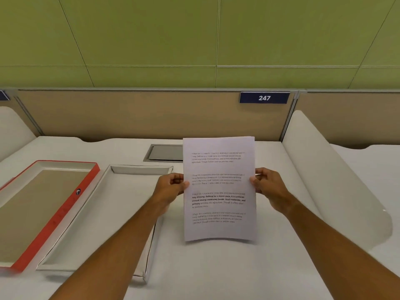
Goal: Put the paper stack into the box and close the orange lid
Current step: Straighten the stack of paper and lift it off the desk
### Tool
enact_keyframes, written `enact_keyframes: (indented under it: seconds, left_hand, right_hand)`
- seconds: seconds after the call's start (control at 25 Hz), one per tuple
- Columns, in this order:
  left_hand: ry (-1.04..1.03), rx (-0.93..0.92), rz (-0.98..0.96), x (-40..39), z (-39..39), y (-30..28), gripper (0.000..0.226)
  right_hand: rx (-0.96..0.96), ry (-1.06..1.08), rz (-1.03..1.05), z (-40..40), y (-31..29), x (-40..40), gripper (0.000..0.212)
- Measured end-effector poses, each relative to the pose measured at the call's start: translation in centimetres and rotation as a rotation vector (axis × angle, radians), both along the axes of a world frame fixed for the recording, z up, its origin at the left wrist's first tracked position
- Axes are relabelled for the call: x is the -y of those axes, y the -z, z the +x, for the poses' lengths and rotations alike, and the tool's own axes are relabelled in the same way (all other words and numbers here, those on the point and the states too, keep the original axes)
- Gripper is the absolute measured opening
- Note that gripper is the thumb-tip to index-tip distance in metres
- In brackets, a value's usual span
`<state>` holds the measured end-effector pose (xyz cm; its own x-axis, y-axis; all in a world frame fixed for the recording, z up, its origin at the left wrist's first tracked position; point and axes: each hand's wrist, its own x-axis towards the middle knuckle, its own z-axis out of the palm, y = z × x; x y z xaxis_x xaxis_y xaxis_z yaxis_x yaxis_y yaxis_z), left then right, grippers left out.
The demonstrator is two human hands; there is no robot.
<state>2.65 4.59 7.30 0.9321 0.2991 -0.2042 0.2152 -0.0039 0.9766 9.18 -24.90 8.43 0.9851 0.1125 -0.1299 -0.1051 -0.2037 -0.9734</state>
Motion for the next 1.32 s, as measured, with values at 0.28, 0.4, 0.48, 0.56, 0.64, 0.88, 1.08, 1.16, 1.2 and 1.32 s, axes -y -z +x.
enact_keyframes:
  seconds: [0.28, 0.4, 0.48, 0.56, 0.64, 0.88, 1.08, 1.16, 1.2, 1.32]
  left_hand:
    - [0.01, 0.173, 0.17, -0.1, -2.6, -1.4, 0.012]
    - [0.018, 0.179, 0.225, 0.2, -2.7, -2.4, 0.015]
    - [0.028, 0.215, 0.245, 0.1, -2.5, -3.7, 0.021]
    - [0.048, 0.257, 0.258, -0.1, -2.1, -4.8, 0.021]
    - [0.068, 0.273, 0.271, -0.2, -1.9, -5.3, 0.021]
    - [0.037, 0.322, 0.273, 0.0, -2.1, -5.3, 0.021]
    - [0.055, 0.314, 0.245, 0.0, -2.1, -5.1, 0.023]
    - [0.04, 0.32, 0.248, 0.1, -2.0, -5.2, 0.024]
    - [0.038, 0.322, 0.246, 0.1, -2.0, -5.2, 0.024]
    - [0.04, 0.317, 0.239, 0.0, -2.0, -5.2, 0.023]
  right_hand:
    - [0.15, -0.068, 0.095, -2.4, -1.1, 0.6, 0.01]
    - [0.138, -0.088, 0.087, -2.9, -1.5, 1.1, 0.01]
    - [0.152, -0.1, 0.054, -2.9, -2.3, 1.4, 0.016]
    - [0.172, -0.111, 0.017, -2.8, -3.1, 1.4, 0.02]
    - [0.188, -0.113, 0.001, -2.9, -3.5, 1.4, 0.02]
    - [0.223, -0.071, 0.014, -3.4, -3.6, 1.1, 0.015]
    - [0.237, -0.115, -0.002, -3.6, -3.6, 1.5, 0.02]
    - [0.245, -0.108, -0.027, -3.5, -3.7, 1.3, 0.019]
    - [0.246, -0.099, -0.03, -3.4, -3.7, 1.4, 0.019]
    - [0.235, -0.104, -0.021, -3.1, -3.5, 1.5, 0.02]
